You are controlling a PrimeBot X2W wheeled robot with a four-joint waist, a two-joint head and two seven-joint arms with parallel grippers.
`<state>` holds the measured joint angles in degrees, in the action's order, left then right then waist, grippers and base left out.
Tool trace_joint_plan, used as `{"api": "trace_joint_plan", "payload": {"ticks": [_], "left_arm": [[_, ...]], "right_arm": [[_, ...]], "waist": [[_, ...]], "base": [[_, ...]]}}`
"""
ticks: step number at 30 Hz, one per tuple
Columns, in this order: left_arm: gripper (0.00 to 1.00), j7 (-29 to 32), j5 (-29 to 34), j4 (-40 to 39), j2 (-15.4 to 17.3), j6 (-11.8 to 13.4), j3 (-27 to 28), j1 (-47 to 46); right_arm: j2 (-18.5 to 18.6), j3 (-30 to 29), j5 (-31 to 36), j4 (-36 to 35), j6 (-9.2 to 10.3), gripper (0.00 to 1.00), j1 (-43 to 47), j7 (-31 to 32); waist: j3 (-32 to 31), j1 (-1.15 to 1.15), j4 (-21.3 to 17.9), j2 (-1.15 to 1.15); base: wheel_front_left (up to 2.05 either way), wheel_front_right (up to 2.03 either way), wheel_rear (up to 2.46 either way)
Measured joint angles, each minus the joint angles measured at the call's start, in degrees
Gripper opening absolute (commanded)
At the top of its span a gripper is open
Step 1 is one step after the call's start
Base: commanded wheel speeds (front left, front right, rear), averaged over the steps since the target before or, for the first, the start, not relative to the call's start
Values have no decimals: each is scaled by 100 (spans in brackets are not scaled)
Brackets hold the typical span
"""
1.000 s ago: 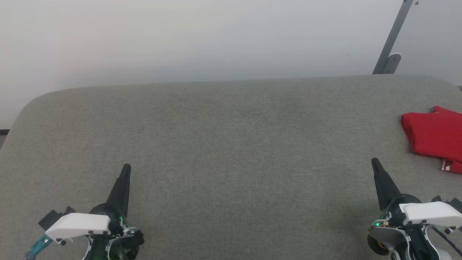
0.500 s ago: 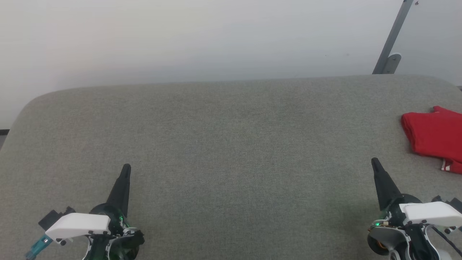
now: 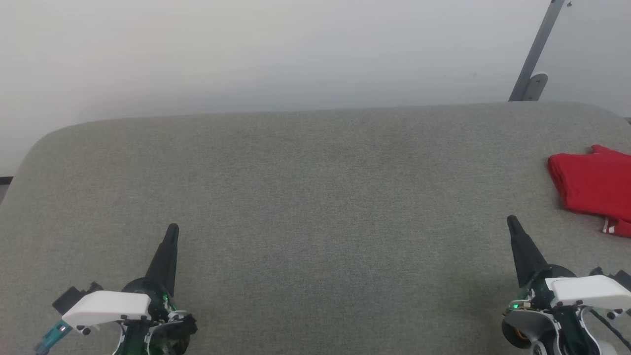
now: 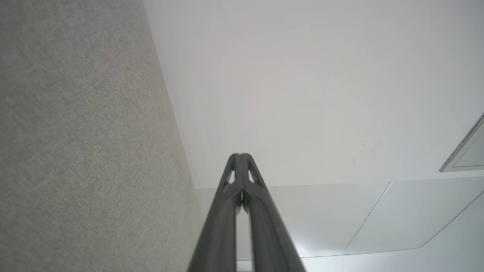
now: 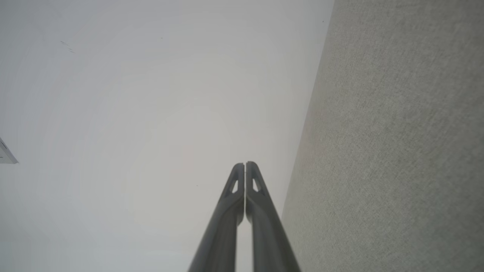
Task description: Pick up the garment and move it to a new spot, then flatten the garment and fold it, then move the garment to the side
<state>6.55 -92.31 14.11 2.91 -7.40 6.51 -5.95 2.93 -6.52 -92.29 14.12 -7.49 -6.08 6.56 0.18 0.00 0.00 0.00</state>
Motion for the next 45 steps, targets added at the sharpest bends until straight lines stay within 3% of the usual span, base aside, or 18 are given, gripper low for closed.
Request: {"api": "trace_joint_plan", "payload": {"ticks": [45], "left_arm": [[0,0,0,0,0,0,0,0]], "right_arm": [[-1,1,0,-1,0,0,-1,1]], "waist": [[0,0,0,0]], "base": [[0,0,0]]}}
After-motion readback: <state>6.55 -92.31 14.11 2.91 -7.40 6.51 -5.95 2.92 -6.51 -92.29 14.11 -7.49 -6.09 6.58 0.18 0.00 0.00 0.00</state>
